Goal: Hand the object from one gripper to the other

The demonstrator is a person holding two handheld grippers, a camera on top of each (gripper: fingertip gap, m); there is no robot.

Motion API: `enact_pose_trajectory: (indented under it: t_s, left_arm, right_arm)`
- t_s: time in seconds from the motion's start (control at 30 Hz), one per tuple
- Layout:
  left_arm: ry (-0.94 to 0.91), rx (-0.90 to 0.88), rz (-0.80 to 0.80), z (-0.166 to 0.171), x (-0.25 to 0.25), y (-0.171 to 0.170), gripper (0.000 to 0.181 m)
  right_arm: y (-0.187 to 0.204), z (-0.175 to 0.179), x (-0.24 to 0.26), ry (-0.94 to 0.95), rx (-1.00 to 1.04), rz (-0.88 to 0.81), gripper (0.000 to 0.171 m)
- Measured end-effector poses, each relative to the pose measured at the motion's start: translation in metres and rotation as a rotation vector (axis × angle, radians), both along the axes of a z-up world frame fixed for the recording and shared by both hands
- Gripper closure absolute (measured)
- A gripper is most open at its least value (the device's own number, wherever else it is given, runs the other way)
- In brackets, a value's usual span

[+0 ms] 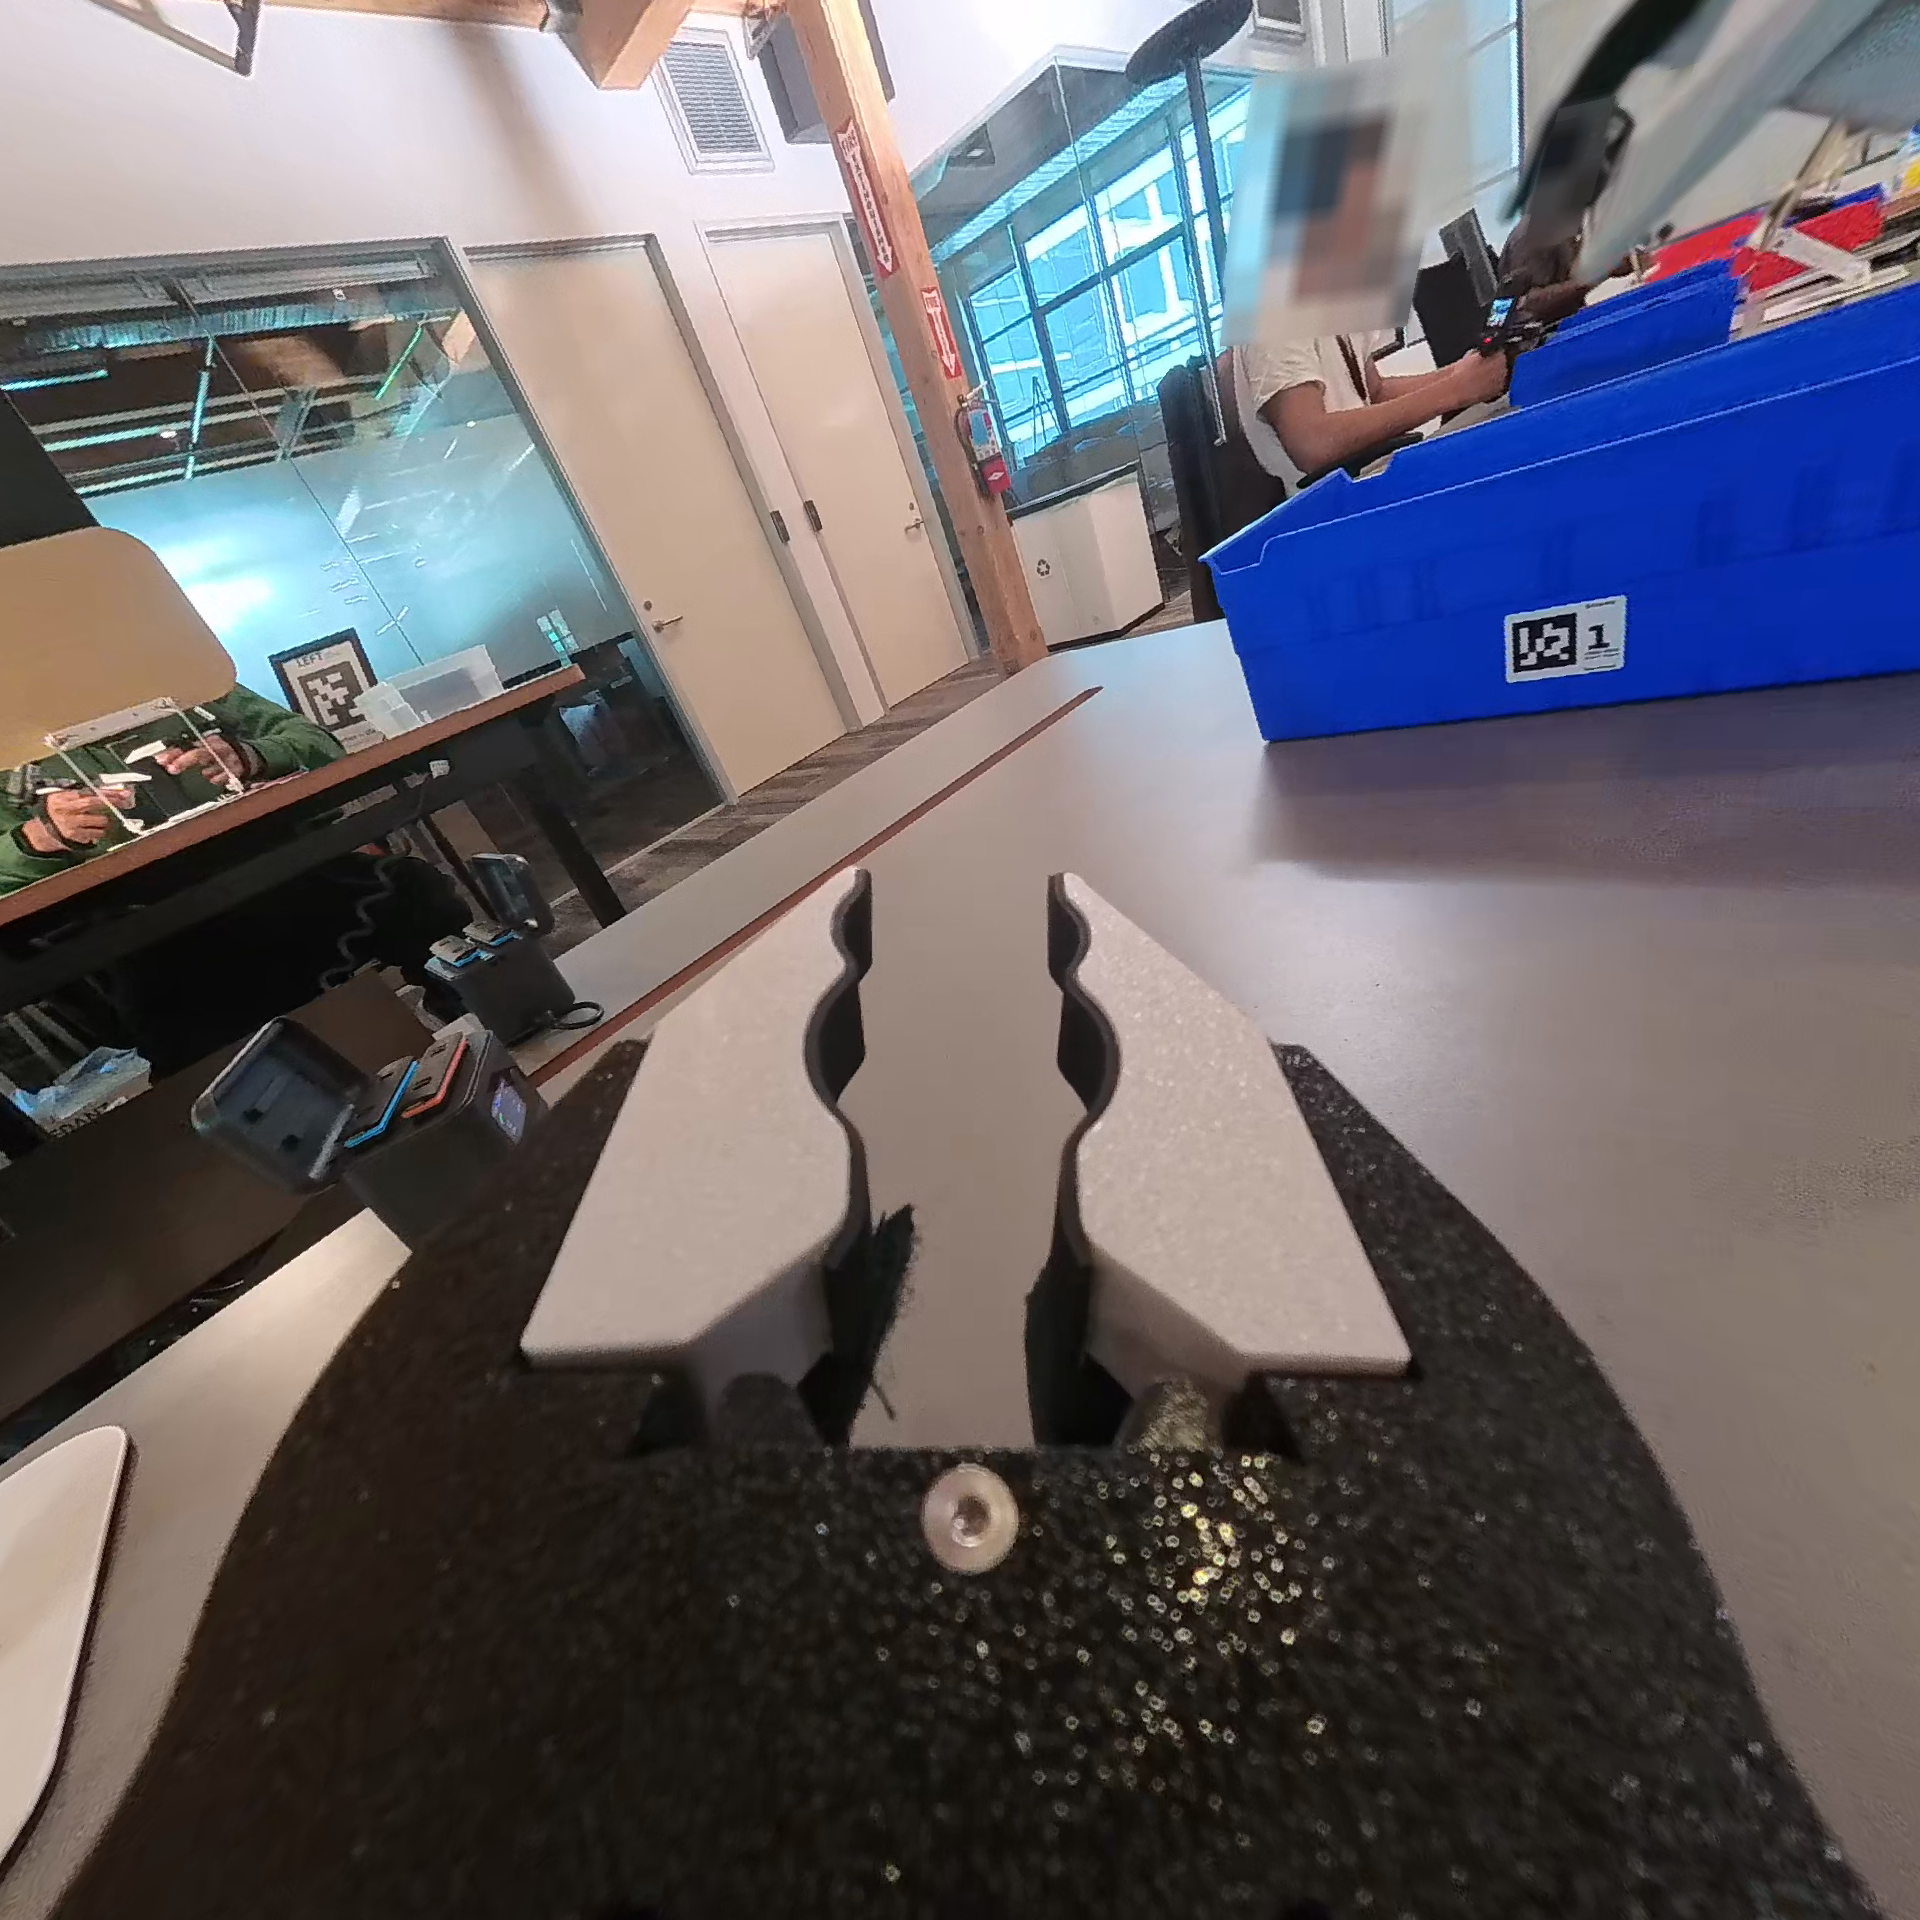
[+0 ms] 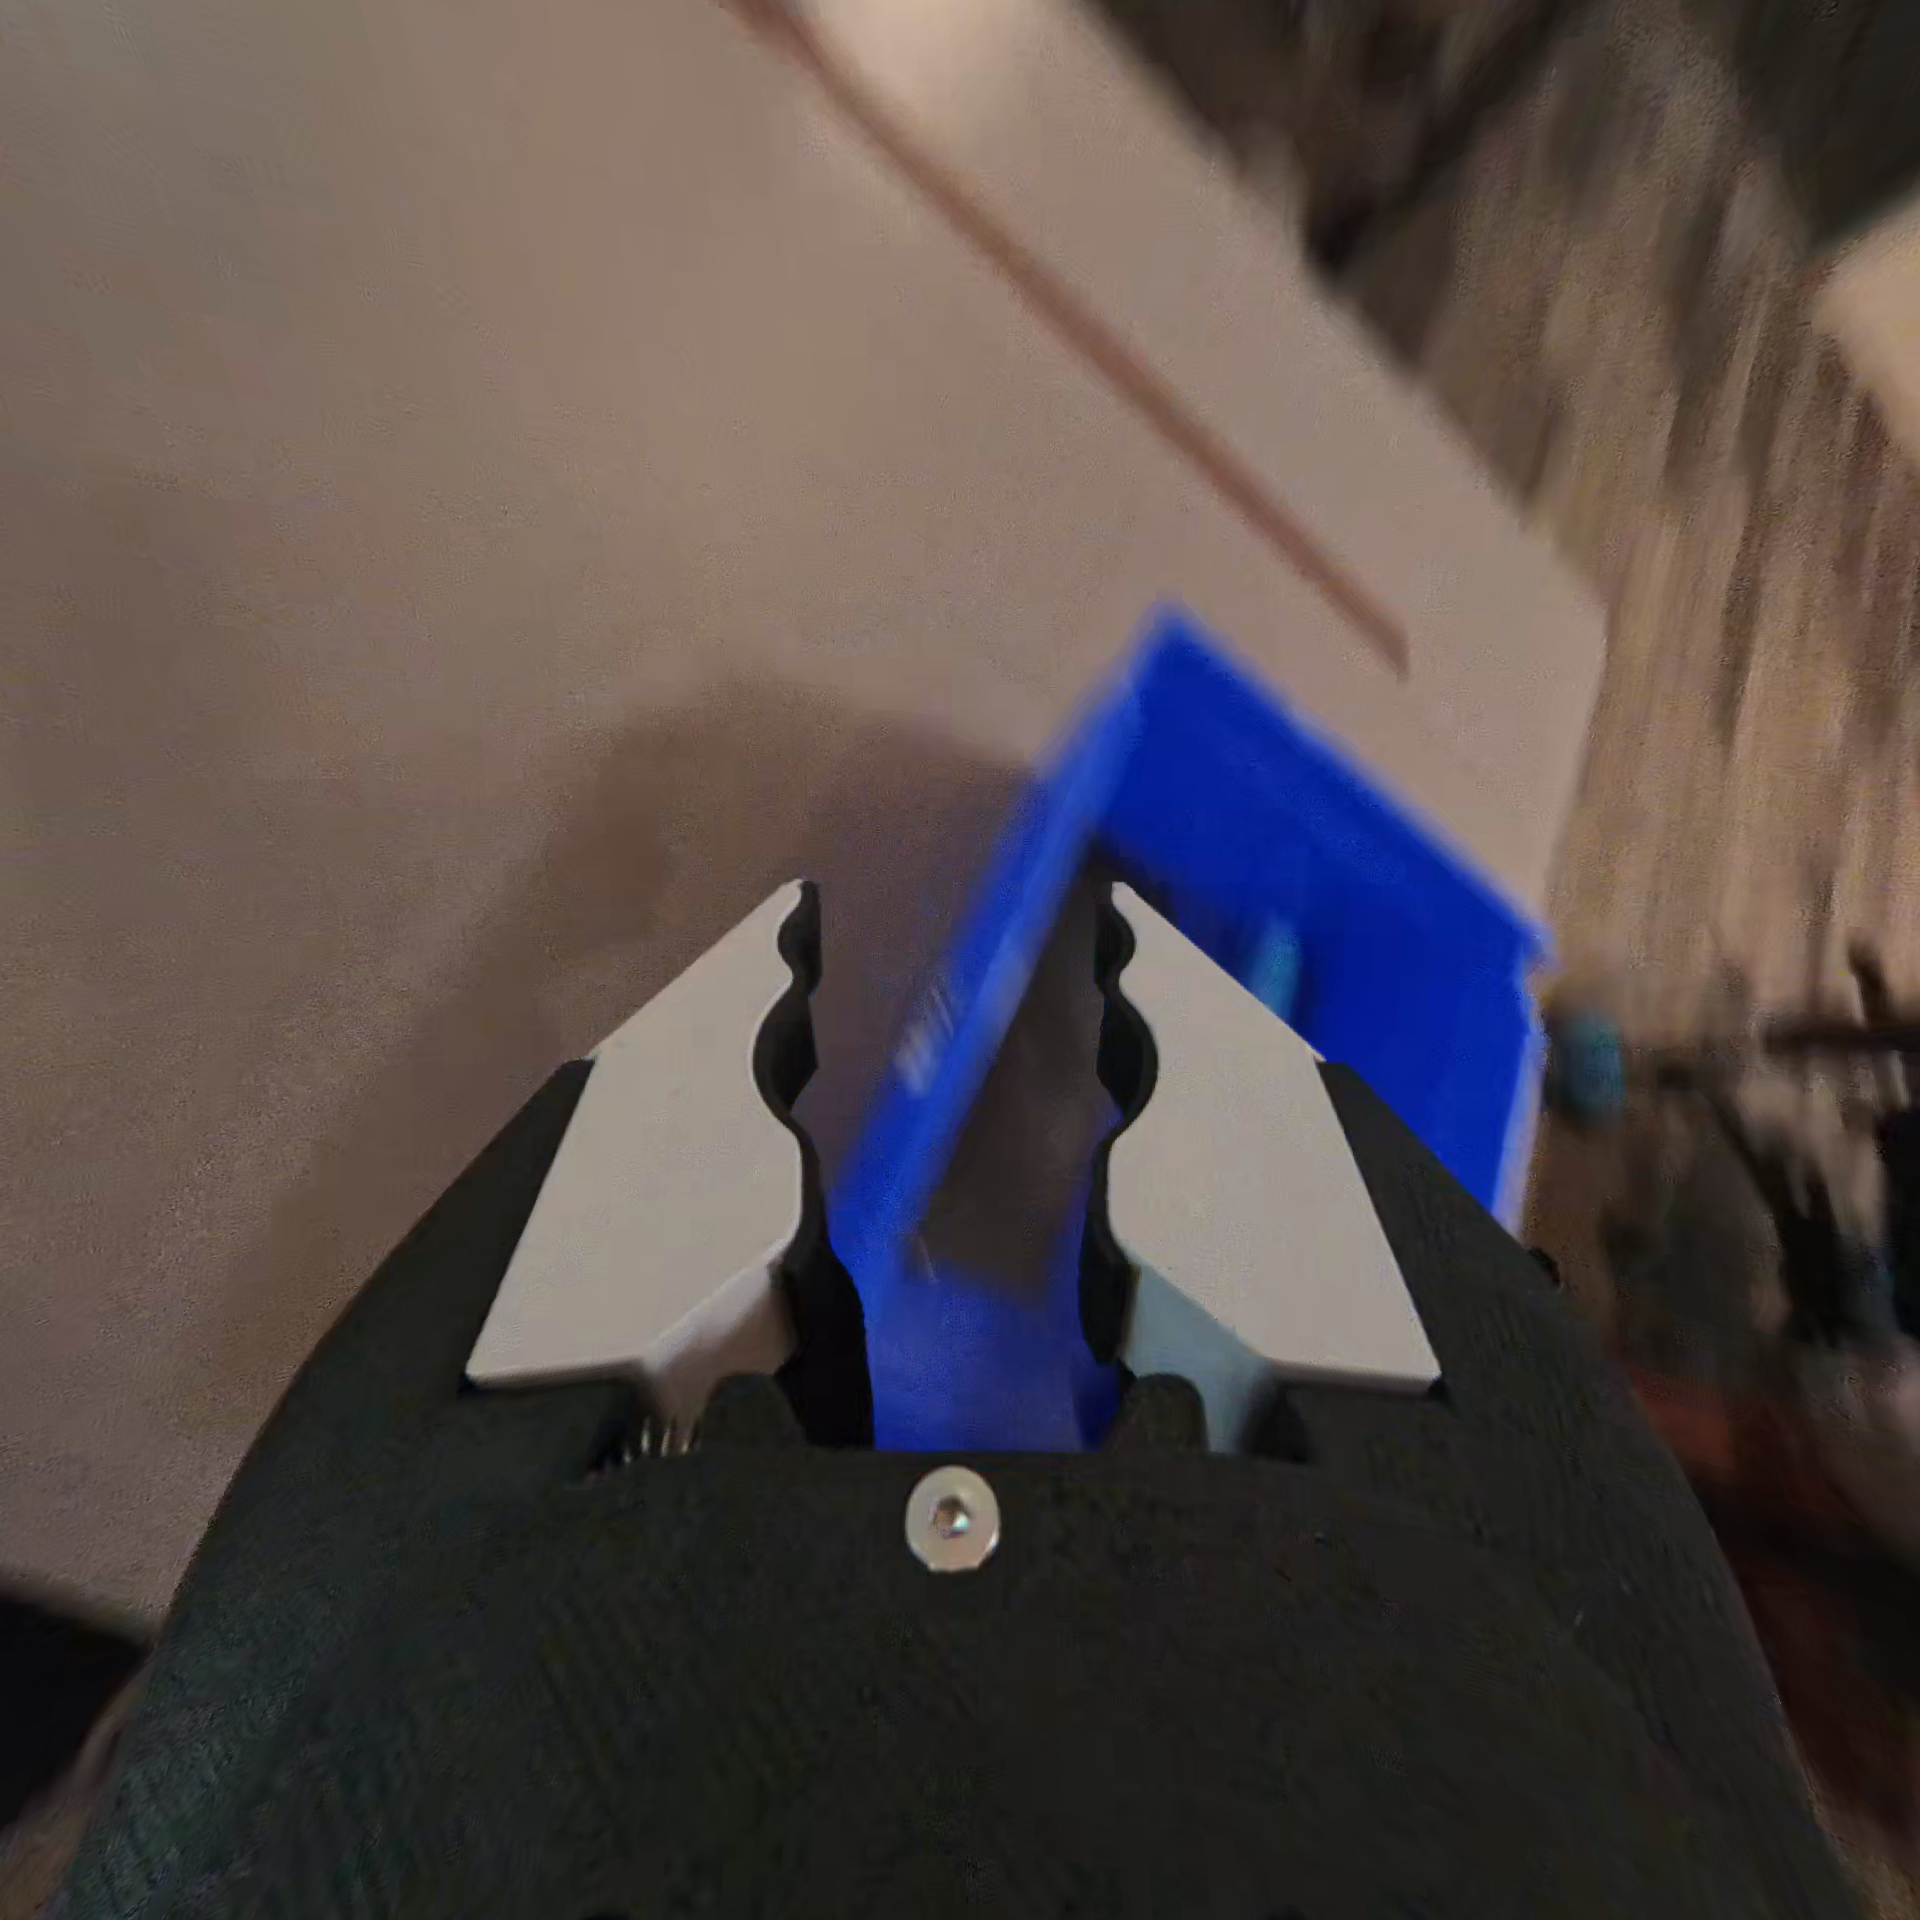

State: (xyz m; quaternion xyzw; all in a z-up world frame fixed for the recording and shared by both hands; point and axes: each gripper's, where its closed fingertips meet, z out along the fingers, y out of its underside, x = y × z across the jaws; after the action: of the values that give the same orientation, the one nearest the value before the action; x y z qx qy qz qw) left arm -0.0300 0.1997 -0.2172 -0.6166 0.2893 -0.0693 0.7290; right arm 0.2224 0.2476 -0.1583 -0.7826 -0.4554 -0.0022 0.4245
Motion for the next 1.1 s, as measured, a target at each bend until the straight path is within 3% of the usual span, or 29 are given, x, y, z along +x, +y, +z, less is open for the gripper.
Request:
enact_pose_trajectory:
  t_s: [0.13, 0.3, 0.43, 0.53, 0.67, 0.9, 0.97, 1.1]
  left_arm:
    - [0.001, -0.001, 0.005, 0.0, -0.001, 0.0, 0.15]
    - [-0.024, 0.005, 0.031, 0.003, -0.009, 0.0, 0.15]
    - [-0.065, 0.003, 0.052, 0.006, -0.016, 0.002, 0.149]
    - [-0.066, -0.006, 0.063, 0.007, -0.017, 0.003, 0.145]
    - [-0.005, -0.039, 0.006, 0.014, 0.0, -0.003, 0.139]
    - [0.05, 0.007, -0.013, 0.082, 0.0, -0.061, 0.136]
    - [0.11, 0.019, -0.004, 0.098, -0.022, -0.08, 0.134]
    - [0.149, -0.15, 0.257, 0.104, -0.123, -0.111, 0.134]
  right_arm:
    - [-0.009, -0.005, -0.133, 0.371, 0.126, 0.228, 0.117]
    - [0.012, -0.042, -0.214, 0.669, 0.224, 0.199, 0.112]
    - [0.003, -0.05, -0.225, 0.72, 0.362, 0.212, 0.115]
    - [-0.007, -0.049, -0.223, 0.616, 0.573, 0.256, 0.125]
    - [-0.01, -0.049, -0.225, 0.669, 0.547, 0.299, 0.135]
    - [-0.022, -0.044, -0.226, 0.667, 0.616, 0.359, 0.146]
    - [-0.02, -0.044, -0.225, 0.679, 0.602, 0.35, 0.146]
    - [-0.017, -0.044, -0.223, 0.706, 0.577, 0.342, 0.146]
